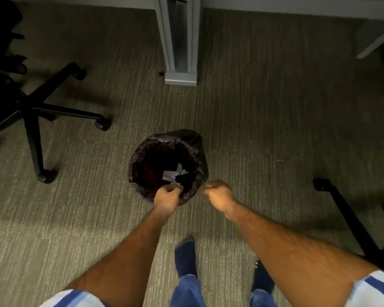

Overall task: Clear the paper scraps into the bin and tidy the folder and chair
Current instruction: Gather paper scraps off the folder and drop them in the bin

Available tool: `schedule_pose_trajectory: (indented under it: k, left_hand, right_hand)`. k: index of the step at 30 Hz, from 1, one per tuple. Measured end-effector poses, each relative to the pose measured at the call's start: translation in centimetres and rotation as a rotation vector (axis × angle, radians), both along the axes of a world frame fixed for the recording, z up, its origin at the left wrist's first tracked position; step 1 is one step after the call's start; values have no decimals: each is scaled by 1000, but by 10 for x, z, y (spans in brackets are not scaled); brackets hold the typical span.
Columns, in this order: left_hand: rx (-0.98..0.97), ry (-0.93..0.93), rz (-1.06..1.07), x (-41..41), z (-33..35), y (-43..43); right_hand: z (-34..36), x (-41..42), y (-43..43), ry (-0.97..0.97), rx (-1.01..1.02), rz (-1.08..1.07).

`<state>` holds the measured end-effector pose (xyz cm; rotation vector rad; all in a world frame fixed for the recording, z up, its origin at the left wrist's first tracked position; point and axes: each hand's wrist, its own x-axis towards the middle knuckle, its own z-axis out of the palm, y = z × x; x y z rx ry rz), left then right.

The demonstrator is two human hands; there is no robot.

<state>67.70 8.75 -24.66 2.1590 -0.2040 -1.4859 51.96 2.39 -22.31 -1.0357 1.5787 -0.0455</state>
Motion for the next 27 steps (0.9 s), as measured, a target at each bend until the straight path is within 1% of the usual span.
schedule_pose_trajectory:
  k: [2,3,4,6,9,13,18,22,27]
  left_hand:
    - [13,-43,-147,-6,-38,0]
    - [23,-52,-211,-13,-44,-4]
    - [32,-63,-279,-24,-30,-9]
    - [12,-79,-381,-50,19,-21]
    - [-36,-87,-538,-90,57,-27]
    - [-37,-63,-669,-139,79,-26]
    - [-5,-62,-867,-197,99,-32]
    - [-66,-87,-1059,-255,119,-46]
    - [-143,-71,-1189,-323,142,-64]
  right_hand:
    - [5,-18,1,-13,41,-43]
    - [7,-29,1,-13,27,-28]
    - [9,-41,2,-7,-4,11]
    - [17,-68,9,37,-82,112]
    - [31,-115,28,83,-143,183]
    - [53,-182,46,154,-200,156]
    - [78,-258,62,232,-212,51]
    - [102,-312,72,284,-267,-9]
    - [127,-360,75,315,-346,-33]
